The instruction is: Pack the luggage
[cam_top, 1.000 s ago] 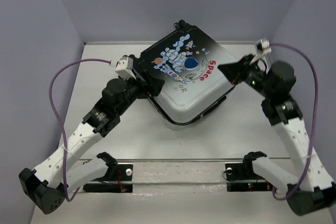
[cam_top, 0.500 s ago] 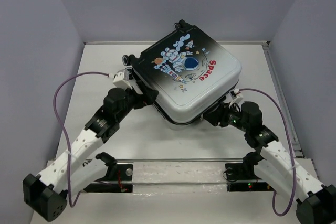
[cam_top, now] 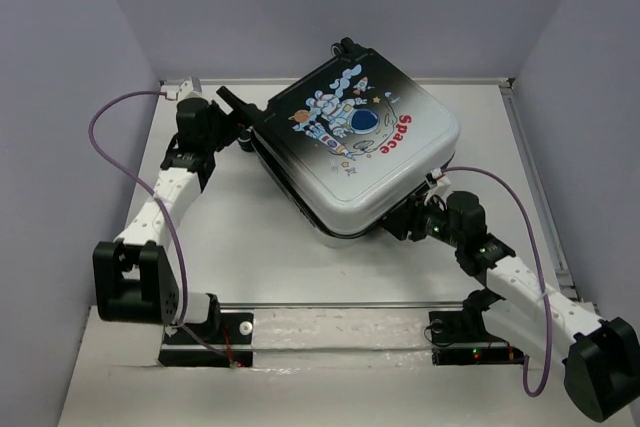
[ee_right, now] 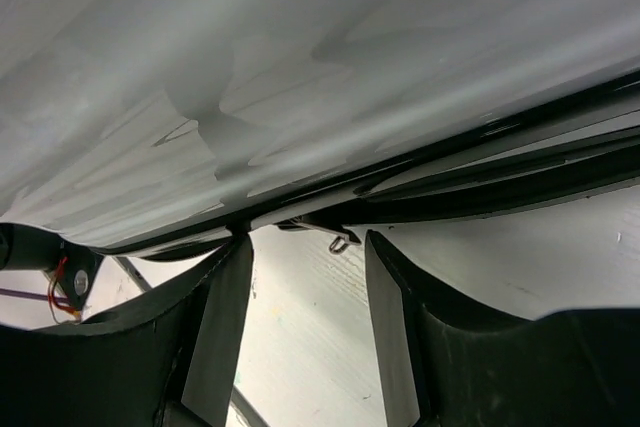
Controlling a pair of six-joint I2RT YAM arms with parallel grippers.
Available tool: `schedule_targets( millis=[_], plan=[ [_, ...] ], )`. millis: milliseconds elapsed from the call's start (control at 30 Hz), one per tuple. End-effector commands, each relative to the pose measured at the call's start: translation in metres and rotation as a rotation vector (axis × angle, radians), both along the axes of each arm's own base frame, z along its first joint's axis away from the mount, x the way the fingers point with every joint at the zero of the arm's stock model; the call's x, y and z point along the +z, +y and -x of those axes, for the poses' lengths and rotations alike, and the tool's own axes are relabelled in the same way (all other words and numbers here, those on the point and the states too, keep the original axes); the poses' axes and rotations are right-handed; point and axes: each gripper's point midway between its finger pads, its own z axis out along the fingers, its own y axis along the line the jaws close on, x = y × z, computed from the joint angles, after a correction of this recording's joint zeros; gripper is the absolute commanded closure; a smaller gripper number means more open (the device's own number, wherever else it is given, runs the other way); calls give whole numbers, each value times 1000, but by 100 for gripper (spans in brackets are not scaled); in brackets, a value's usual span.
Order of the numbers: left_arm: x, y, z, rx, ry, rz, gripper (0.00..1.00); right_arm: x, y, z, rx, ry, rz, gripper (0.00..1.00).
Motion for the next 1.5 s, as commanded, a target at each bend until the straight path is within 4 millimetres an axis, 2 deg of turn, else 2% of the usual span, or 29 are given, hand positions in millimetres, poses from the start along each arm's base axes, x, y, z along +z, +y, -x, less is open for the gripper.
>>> schedule_targets(
  millis=[0,67,100,133,167,200,300,333,600,800,833,900,933,967,1033,1067,1100,1133,1233,1433,1467],
  plan=[
    [26,6,-36,-52,-57,55,1,15,7,-3,31,-100,-40,46],
    [24,4,-54,-84,-39,63,1,15,9,0,43,-99,-46,46],
    [19,3,-58,-90,-21,64,1,13,9,1,44,-93,-47,46],
    [4,2,-65,-95,21,66,1,13,9,1,42,-93,-48,45],
    [6,3,-72,-89,17,69,1,15,9,1,41,-100,-51,45],
    [-6,3,-79,-83,43,74,1,15,9,2,41,-101,-51,45],
    [-9,1,-93,-83,52,105,1,18,11,4,53,-107,-54,44],
    [-17,-2,-100,-95,65,120,1,18,11,4,52,-107,-54,44],
    [-18,-12,-129,-96,13,236,1,15,11,7,56,-101,-53,44],
    [-25,-18,-139,-95,7,320,1,13,11,5,50,-93,-46,44],
    [-26,-18,-142,-93,0,326,2,13,11,5,50,-90,-45,44],
    [-22,-19,-147,-96,-18,350,12,12,11,5,46,-90,-42,44],
    [-22,-20,-148,-95,-21,357,12,12,11,4,45,-91,-41,44],
    [-18,-21,-149,-102,-33,363,25,12,10,4,42,-90,-40,44],
    [-10,-22,-150,-114,-56,373,37,11,9,3,33,-89,-37,44],
    [-6,-23,-151,-121,-68,373,49,11,8,3,30,-88,-35,43],
    [-2,-24,-150,-127,-78,374,57,10,8,3,27,-88,-34,43],
    [7,-25,-148,-144,-97,373,72,10,8,4,31,-87,-36,42],
    [35,-26,-139,-163,-149,364,94,11,10,4,39,-89,-42,42],
    [107,-31,-116,-200,-238,367,94,10,9,3,31,-90,-39,41],
    [126,-33,-114,-210,-266,356,94,8,9,3,29,-85,-36,41]
  ],
)
